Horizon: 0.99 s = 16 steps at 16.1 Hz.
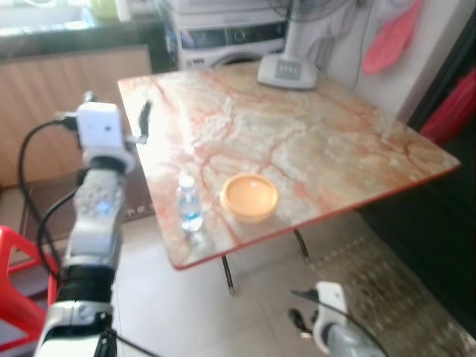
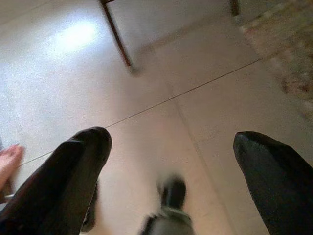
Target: Restocking fridge
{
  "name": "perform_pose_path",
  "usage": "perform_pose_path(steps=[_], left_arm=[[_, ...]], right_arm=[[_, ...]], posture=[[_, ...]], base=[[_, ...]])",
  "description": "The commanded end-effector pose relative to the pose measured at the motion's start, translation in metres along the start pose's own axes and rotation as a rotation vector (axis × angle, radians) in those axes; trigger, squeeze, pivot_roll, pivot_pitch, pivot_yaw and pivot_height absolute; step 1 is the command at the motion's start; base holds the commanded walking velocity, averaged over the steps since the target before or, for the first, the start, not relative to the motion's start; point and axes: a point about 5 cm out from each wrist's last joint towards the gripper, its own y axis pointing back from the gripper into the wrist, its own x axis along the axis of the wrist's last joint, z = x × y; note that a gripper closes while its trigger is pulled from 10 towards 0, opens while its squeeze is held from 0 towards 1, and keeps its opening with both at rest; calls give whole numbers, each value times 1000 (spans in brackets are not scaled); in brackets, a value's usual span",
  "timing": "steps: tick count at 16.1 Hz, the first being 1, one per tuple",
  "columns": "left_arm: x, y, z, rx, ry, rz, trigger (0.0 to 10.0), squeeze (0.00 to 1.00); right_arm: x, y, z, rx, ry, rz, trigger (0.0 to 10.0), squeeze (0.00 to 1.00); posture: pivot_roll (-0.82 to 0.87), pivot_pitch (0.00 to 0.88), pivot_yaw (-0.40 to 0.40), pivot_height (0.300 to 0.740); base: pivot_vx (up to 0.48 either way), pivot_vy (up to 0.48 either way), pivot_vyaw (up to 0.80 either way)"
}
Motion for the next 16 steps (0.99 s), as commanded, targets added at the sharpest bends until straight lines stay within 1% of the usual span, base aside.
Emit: perform_pose_path(steps=[1,2,3,4,5,6,7,8,9,10,11,12,13,14,15,16], left_arm=[[6,-1,9,-41,30,7,10000,0],[10,-3,11,-63,98,-3,10000,0],[10,-4,12,-73,113,-8,10000,0],[15,-6,21,-170,161,-42,10000,0],[15,-6,28,-237,173,-89,10000,0],[10,-5,35,-310,159,-194,10000,0],[8,-3,37,-342,153,-252,10000,0],[11,-1,44,-424,163,-307,10000,0],[15,-3,46,-446,160,-346,10000,0],[18,-2,47,-495,110,-425,10000,0],[18,0,48,-544,64,-469,10000,0],[22,1,49,-585,42,-514,10000,0],[28,-3,45,-593,56,-534,10000,0],[25,-5,41,-583,54,-568,10000,0],[23,-9,36,-565,94,-615,10000,0],[20,-9,32,-559,81,-649,10000,0]], right_arm=[[-9,2,9,-28,-20,-28,10000,0],[-9,2,8,-28,-20,-29,10000,0],[-9,2,8,-28,-21,-29,10000,0],[-9,2,8,-28,-21,-29,10000,0],[-9,2,8,-28,-21,-29,10000,0],[-9,2,8,-26,-18,-31,10000,0],[-9,2,8,-24,-15,-33,10000,0],[-9,2,8,-24,-13,-32,10000,0],[-9,2,8,-25,-13,-32,10000,0],[-9,2,8,-25,-13,-32,10000,0],[-9,2,8,-25,-13,-33,10000,0],[-10,2,8,-25,-11,-34,10000,0],[-10,2,8,-24,-11,-35,10000,0],[-10,2,7,-24,-11,-36,10000,0],[-11,2,7,-21,-13,-35,10000,0],[-11,2,7,-21,-17,-36,10000,0]], posture=[[130,0,-62,740],[132,0,-62,740],[133,0,-63,740],[138,0,-63,740],[140,0,-63,740],[143,0,-64,740],[147,0,-63,740],[148,0,-62,740],[154,0,-60,740],[158,0,-59,740],[168,0,-58,740],[179,0,-57,740],[182,0,-53,740],[189,0,-51,740],[191,0,-48,740],[193,0,-44,740]], base=[[0,0,0],[0,0,0],[0,0,0],[0,0,0],[0,0,0],[0,0,0],[0,0,0],[0,0,0],[0,0,0],[0,0,0],[0,0,0],[0,0,0],[0,0,0],[0,0,0],[0,0,0],[0,0,0]])
